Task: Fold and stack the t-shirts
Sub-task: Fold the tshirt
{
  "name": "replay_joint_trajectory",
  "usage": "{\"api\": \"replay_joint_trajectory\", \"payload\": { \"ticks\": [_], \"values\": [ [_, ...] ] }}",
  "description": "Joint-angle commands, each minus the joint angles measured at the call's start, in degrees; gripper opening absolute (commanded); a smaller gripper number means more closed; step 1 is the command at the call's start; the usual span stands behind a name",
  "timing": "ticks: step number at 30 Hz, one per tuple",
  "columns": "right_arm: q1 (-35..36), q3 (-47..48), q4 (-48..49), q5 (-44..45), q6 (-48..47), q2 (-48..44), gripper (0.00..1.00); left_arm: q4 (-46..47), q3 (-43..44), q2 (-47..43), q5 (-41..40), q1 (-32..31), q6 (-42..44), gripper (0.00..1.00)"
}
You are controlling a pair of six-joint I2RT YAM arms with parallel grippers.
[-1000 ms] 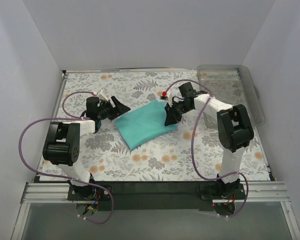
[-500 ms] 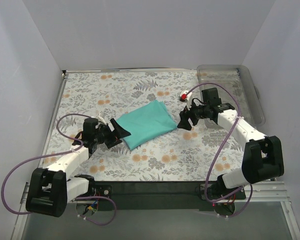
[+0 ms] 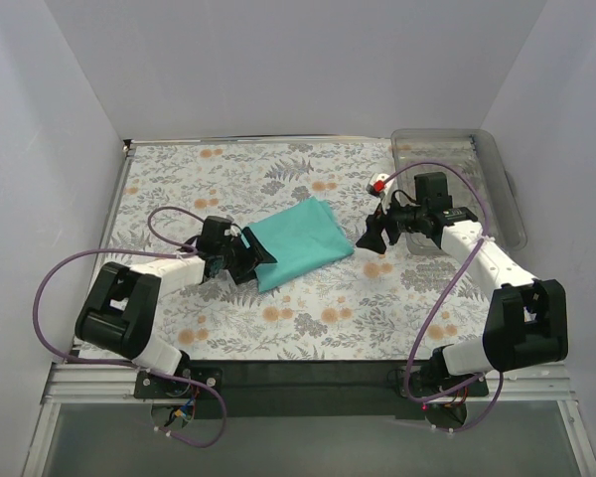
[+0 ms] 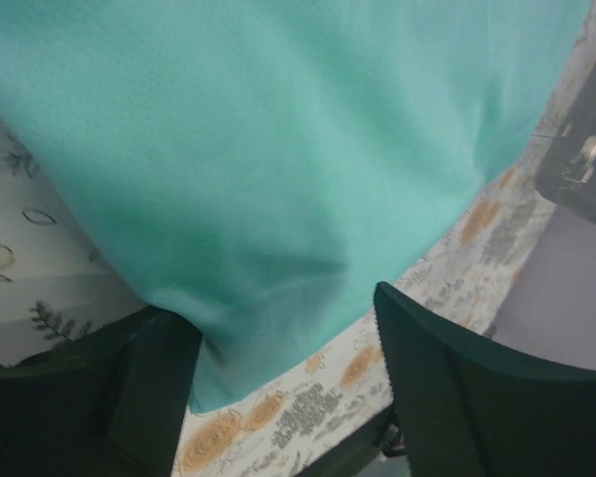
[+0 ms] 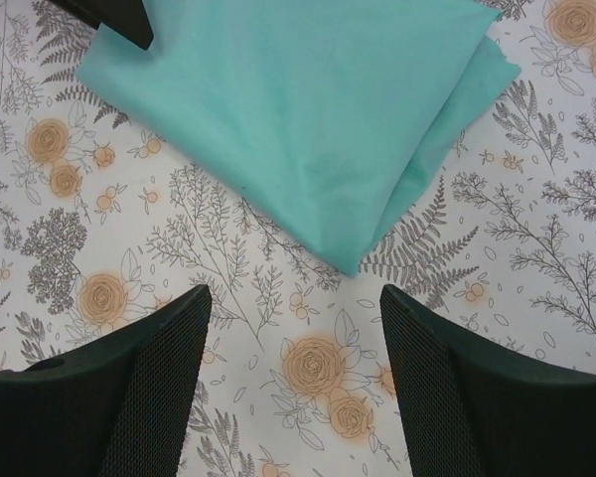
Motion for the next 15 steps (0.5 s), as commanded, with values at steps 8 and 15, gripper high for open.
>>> {"api": "replay_joint_trajectory", "payload": {
  "ticks": [8,15],
  "values": [
    [-1.9,-0.6,1.7,-3.0,0.8,-1.0,0.63,-9.5,12.0,11.8,-16.8,1.5,19.4,0.0],
    [-2.5,-0.7,1.6,-3.4,0.7,-1.0,0.64,-13.3,23.2,16.2,-20.2,12.3,44.6,0.0]
  ]
}}
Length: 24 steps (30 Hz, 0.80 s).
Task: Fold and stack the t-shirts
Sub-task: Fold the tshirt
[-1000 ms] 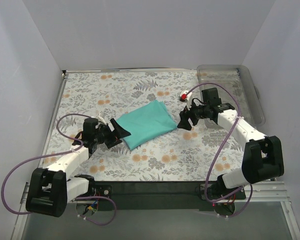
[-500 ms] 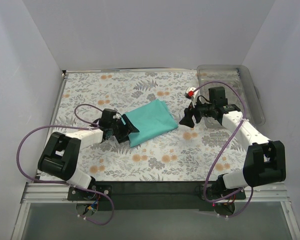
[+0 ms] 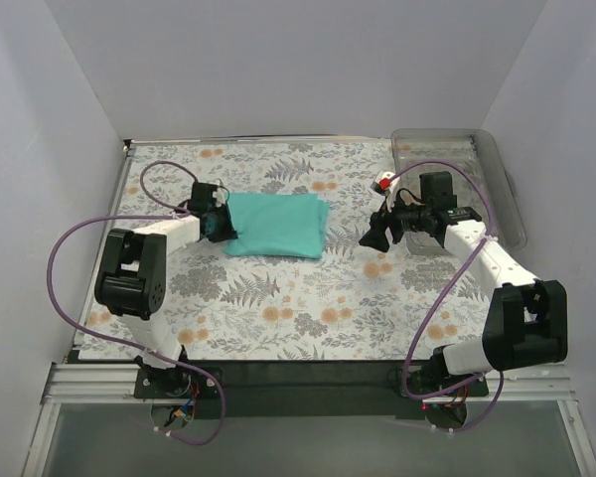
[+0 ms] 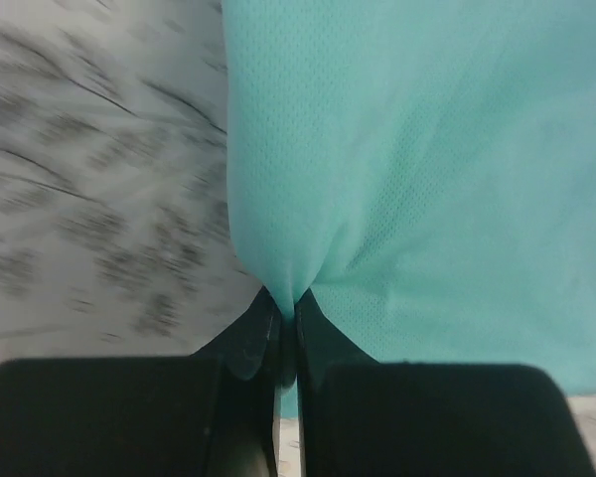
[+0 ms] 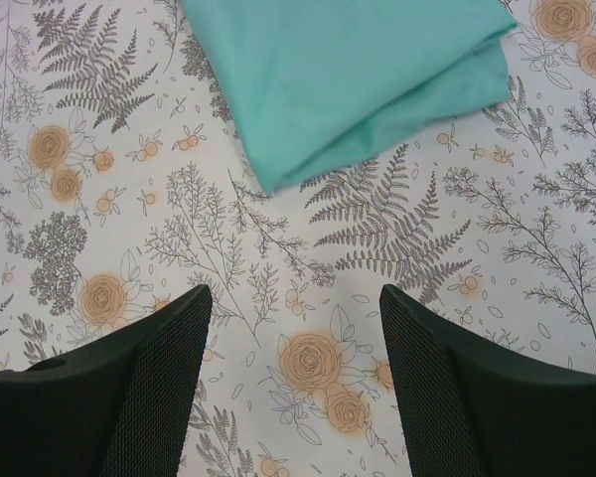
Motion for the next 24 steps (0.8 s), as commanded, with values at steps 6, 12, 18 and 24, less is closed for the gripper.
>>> {"api": "replay_joint_trajectory", "payload": {
  "ticks": [6,12,18,24],
  "values": [
    [-0.6,-0.5,1.6,-2.3,0.1,-0.8,0.64,1.8,5.5,4.7,-15.7,12.1,33.4,0.0],
    [-0.7,-0.5,1.3,-3.0,0.0,-0.2,0.64,9.9,8.4,10.1,-21.2,19.2,37.3,0.0],
    [-0.6,-0.4,0.9,-3.2,-0.3,0.5,0.63,9.2,14.2,15.8,-18.5,25.8,35.2,0.09],
    [-0.7,-0.3,0.8,-3.2,-0.5,1.3,0.63,7.2,18.7,11.2,-13.1,26.4,29.1,0.76]
  ]
}}
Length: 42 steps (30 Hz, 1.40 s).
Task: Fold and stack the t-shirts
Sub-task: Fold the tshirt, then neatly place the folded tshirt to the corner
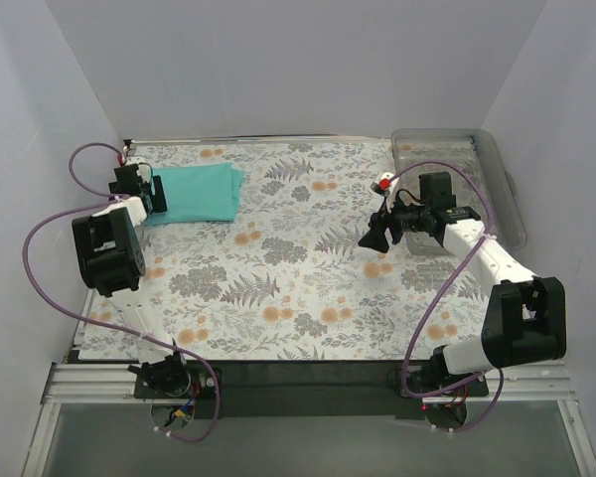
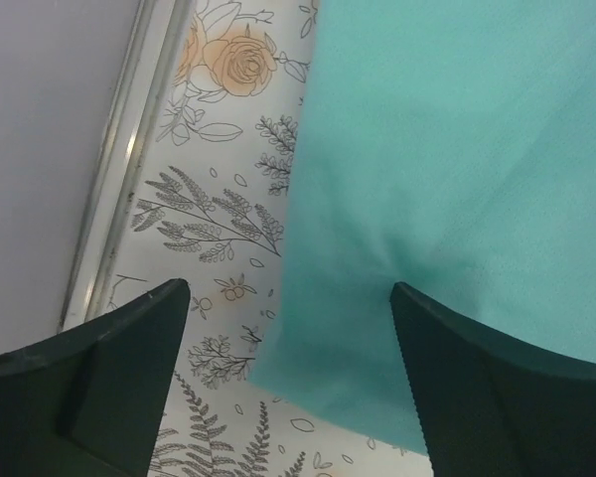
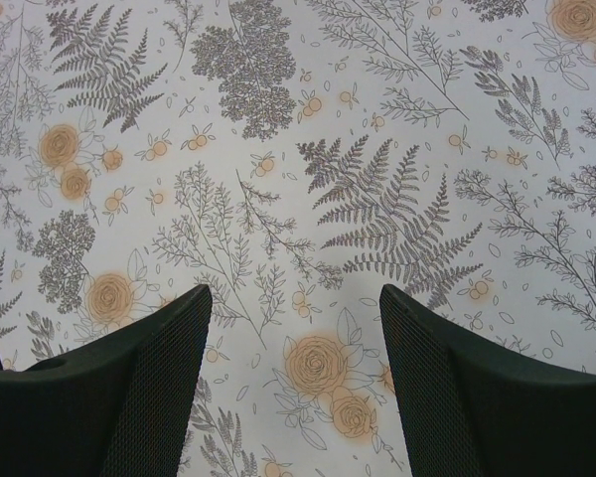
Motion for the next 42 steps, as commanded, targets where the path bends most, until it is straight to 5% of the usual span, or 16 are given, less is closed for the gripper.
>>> {"api": "replay_joint_trajectory", "payload": {
  "ticks": [1,9,16,24,36,42],
  "values": [
    [-0.4,-0.3,0.7,-1.8,-0.3,0.6,0.64,-4.1,2.2,-6.0,4.0,-1.0,-4.4,0.8],
    [-0.4,-0.2,0.6,-1.8,-0.4,0.8,0.64,-8.1,1.6,-13.7,13.8,-1.6,-16.1,0.81],
    [-0.3,-0.2,0.4,-1.3,-0.6,1.4,0.63,-13.1,7.8,-6.0,23.6,-11.2,-22.3,0.79],
    [-0.3,-0.2,0.2,-1.1,-0.8,2.1,0.63,-14.5,19.8,7.0,14.4,-19.9,-26.4,0.72],
    [-0.4,0.1,-0.3,-1.0,-1.2,2.9,0.63,-18.9,31.1,18.5,-3.5,-25.2,-20.7,0.66],
    [-0.4,0.2,-0.3,-0.9,-1.2,3.1,0.63,-19.7,31.5,20.4,-4.3,-25.9,-16.4,0.31]
  ]
}}
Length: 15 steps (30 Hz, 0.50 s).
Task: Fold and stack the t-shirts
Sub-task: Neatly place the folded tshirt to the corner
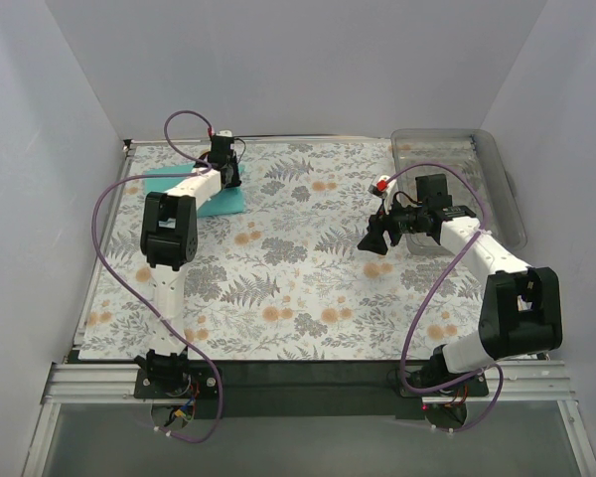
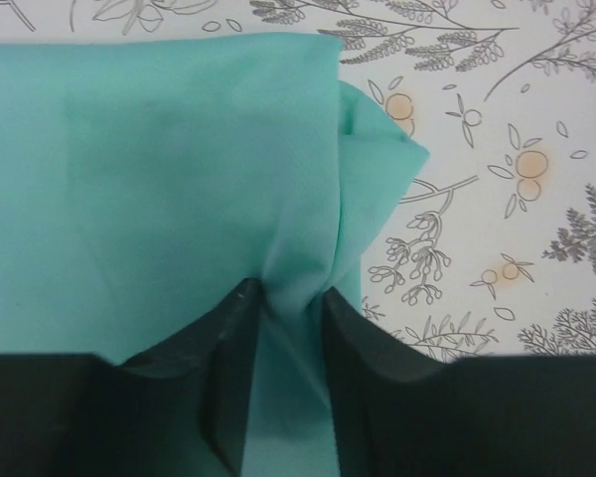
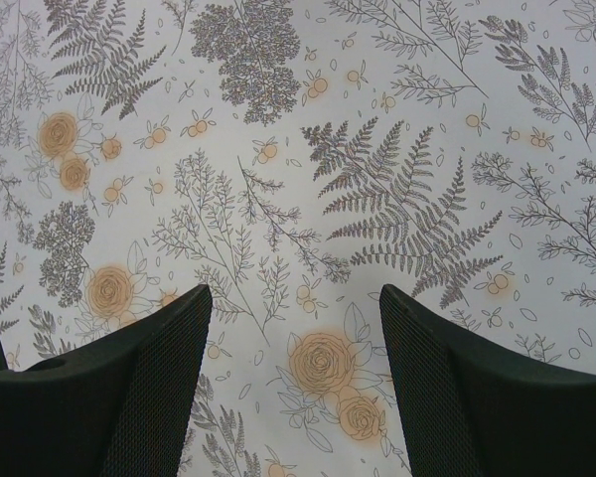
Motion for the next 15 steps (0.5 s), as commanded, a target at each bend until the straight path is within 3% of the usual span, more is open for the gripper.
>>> {"api": "replay_joint_trajectory", "payload": {
  "ticks": [1,5,9,15],
  "values": [
    [-0.4,0.2,0.1,-0.5,-0.8,0.2,0.63,-3.2,0.3,1.8,-1.9,-0.5,3.9,0.26],
    [-0.4,0.2,0.0,-0.3,-0.8,0.1,0.63,-1.6,-5.2,-0.2,-6.5,-0.9,7.9,0.0],
    [-0.4,0.3,0.0,-0.4,-0.8,0.1,0.63,4.5,-14.0,-4.3,-12.4,-0.9,17.0,0.0],
    [-0.4,0.2,-0.1,-0.4,-0.8,-0.3,0.63,22.0,-30.1,-11.2,-17.8,0.6,32.3,0.0]
  ]
}}
